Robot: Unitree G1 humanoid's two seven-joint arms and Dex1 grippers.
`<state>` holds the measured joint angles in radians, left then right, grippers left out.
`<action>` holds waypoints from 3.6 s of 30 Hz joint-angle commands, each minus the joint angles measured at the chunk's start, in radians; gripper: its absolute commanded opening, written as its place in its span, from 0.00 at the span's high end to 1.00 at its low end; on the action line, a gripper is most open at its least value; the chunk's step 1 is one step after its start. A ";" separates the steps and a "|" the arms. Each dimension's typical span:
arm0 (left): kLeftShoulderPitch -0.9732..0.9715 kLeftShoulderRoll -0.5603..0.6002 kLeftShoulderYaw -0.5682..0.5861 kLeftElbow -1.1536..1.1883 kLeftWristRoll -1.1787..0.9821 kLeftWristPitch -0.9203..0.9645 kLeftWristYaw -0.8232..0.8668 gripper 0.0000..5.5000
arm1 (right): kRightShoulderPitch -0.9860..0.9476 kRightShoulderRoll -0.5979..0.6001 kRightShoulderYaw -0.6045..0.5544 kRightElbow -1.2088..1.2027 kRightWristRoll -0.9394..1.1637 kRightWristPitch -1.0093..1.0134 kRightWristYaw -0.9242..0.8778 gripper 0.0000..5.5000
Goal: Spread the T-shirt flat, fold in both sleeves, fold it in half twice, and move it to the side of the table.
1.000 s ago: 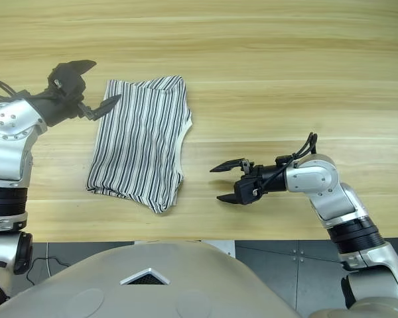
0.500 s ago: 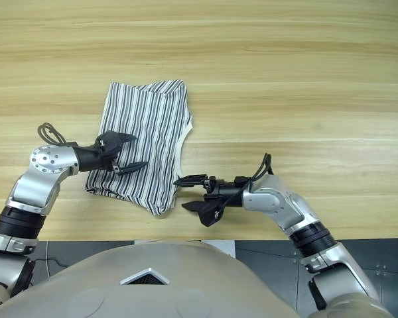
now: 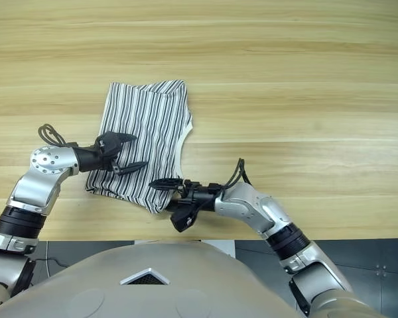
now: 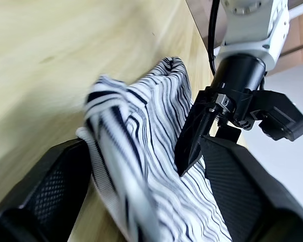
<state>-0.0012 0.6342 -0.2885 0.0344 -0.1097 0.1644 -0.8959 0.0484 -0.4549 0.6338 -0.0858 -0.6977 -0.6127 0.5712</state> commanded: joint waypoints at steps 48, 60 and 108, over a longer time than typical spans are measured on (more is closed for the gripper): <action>0.071 0.039 0.121 -0.098 -0.228 0.163 -0.050 0.26 | 0.065 -0.078 0.087 -0.163 0.220 0.325 0.261 0.94; 0.055 0.008 0.247 -0.050 -0.239 0.129 -0.026 0.26 | 0.092 -0.144 0.091 -0.240 0.358 0.380 0.359 0.94; 0.095 -0.048 0.090 0.033 -0.054 -0.068 -0.044 0.26 | -0.274 0.129 -0.161 0.286 0.516 0.489 0.118 0.94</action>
<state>0.0848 0.5860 -0.1824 0.0685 -0.1814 0.0776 -0.9368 -0.2068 -0.3261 0.4734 0.1723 -0.1662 -0.1116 0.6989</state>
